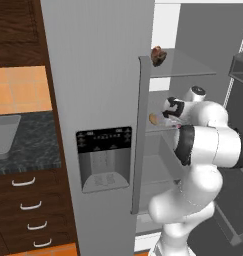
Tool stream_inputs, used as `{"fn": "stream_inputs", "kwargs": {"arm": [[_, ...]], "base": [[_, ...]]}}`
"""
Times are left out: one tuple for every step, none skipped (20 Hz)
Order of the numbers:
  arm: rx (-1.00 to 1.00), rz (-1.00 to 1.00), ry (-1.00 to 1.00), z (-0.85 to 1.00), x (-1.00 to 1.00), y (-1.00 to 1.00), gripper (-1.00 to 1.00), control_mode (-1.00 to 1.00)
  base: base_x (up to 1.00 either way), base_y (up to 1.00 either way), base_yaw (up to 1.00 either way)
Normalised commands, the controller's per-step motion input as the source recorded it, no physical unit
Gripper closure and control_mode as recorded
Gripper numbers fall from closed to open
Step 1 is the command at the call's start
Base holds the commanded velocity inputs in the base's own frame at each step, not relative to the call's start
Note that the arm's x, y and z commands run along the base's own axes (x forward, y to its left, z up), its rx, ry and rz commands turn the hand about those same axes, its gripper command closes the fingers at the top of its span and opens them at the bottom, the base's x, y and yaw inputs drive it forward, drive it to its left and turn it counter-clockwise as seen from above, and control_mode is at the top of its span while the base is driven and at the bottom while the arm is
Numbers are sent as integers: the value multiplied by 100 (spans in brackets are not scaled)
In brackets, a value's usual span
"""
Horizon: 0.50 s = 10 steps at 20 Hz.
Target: Place one sweet potato and one steak in each tupperware on the nearby counter, to pack two identical lunches.
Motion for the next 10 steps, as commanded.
{"fn": "stream_inputs", "kwargs": {"arm": [[-3,-2,0,86,-76,31,100,-100],[-3,-2,0,78,-79,31,100,-100],[-2,-3,0,66,-86,26,100,-100],[-3,-4,0,57,-90,29,100,-100],[-4,-5,0,50,-94,27,100,-100],[-4,-5,0,43,-98,27,100,-100],[-4,-4,0,32,-99,25,100,-100],[-3,-4,-1,23,-100,21,100,-100],[-1,-3,-5,14,-100,5,100,-100],[-1,-3,-5,18,-100,7,100,-100]], "base": [[0,0,0],[0,0,0],[0,0,0],[0,0,0],[0,0,0],[0,0,0],[0,0,0],[0,0,0],[0,0,0],[0,0,0]]}}
